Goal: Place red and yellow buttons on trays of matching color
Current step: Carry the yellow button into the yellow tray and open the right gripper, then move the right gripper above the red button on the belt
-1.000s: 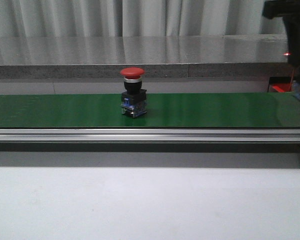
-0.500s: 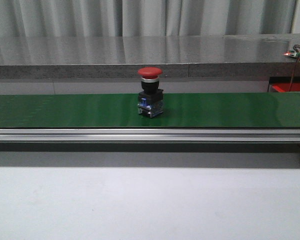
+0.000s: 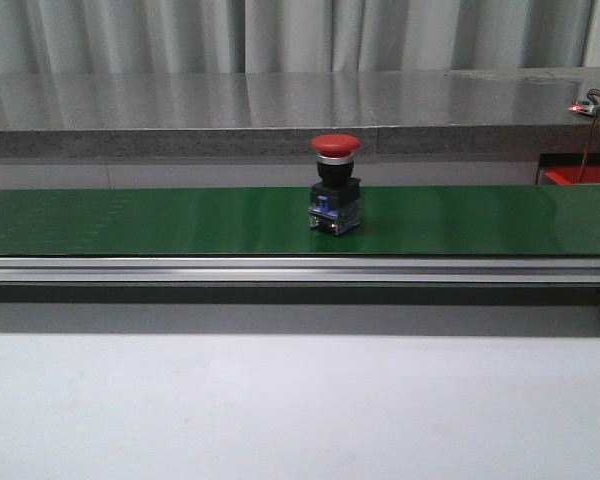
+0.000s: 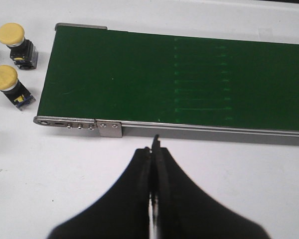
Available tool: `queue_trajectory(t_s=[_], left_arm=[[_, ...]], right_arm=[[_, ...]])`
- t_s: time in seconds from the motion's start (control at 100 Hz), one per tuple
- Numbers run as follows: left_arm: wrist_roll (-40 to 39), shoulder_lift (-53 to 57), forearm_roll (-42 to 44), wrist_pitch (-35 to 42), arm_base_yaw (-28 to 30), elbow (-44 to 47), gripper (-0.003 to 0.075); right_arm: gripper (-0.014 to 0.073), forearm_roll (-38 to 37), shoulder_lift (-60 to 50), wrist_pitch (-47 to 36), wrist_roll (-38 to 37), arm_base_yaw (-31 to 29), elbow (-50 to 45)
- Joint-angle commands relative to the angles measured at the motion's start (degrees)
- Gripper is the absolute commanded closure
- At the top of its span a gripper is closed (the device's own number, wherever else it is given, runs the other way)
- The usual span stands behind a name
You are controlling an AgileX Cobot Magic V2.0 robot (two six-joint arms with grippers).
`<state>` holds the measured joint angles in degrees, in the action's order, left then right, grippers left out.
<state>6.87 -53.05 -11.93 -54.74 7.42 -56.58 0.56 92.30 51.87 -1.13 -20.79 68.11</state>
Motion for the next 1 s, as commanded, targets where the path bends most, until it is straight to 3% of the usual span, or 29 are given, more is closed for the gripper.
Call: queue_trajectory(t_s=[0.0,0.32,0.39,0.51,0.56,0.99], left_arm=[[0.0,0.5,-1.1,3.2,-0.3,-1.3,0.0739],[0.0,0.5,-1.1,3.2,-0.3,-1.3,0.0739],[0.0,0.5,-1.1,3.2,-0.3,-1.3,0.0739],[0.0,0.5,-1.1,3.2,-0.3,-1.3,0.0739],[0.0,0.5,-1.1,3.2,-0.3,-1.3,0.0739],[0.0,0.5,-1.1,3.2,-0.3,-1.3,0.0739]], right_arm=[[0.0415,0.5,0.0,-3.3,0.6,-0.4,1.2],[0.0397,0.7,5.1,-4.4,0.6,-0.4,1.2],[0.0314,0.7,5.3,-4.4,0.6,-0.4,1.2],[0.0101,0.7,5.3,-4.4,0.6,-0.4,1.3],[0.006,0.7,5.2,-4.3,0.6,-0.4,1.6],[0.006,1.2,-3.9,-1.1,1.1,0.3,3.6]])
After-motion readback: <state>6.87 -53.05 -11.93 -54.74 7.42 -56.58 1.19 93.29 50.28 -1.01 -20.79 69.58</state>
